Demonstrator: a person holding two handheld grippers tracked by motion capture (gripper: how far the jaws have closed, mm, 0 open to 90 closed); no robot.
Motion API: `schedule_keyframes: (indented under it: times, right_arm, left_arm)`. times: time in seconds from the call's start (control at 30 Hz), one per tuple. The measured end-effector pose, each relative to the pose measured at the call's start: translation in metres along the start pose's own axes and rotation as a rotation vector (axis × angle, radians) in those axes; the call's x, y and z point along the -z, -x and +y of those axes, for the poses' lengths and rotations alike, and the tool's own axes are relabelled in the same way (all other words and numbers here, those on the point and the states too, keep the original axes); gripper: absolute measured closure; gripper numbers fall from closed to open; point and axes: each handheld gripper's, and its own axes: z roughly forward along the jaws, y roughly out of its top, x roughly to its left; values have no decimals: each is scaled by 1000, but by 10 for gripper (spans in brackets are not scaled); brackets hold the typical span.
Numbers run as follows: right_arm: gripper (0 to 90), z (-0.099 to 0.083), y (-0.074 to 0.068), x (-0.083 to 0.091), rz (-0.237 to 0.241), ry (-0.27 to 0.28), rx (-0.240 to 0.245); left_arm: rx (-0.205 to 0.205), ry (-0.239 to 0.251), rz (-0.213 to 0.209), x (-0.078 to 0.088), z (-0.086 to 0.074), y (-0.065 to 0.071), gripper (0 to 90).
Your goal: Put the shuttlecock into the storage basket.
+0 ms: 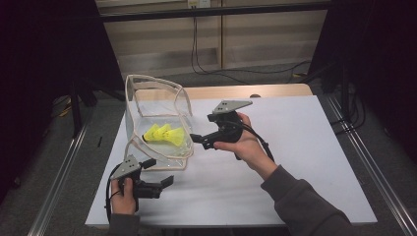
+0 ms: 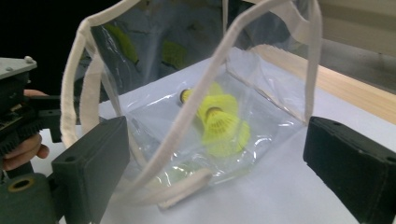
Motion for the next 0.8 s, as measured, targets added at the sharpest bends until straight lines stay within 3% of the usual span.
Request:
schedule_keyframes:
  times: [0.33, 0.8]
  right_arm:
    - [66, -21, 15, 13, -13, 2, -30]
    - [64, -43, 24, 29, -33, 11, -43]
  left_arm:
    - [0, -3, 5, 0, 0, 0, 31]
    - [1, -1, 7, 0, 0, 1, 31]
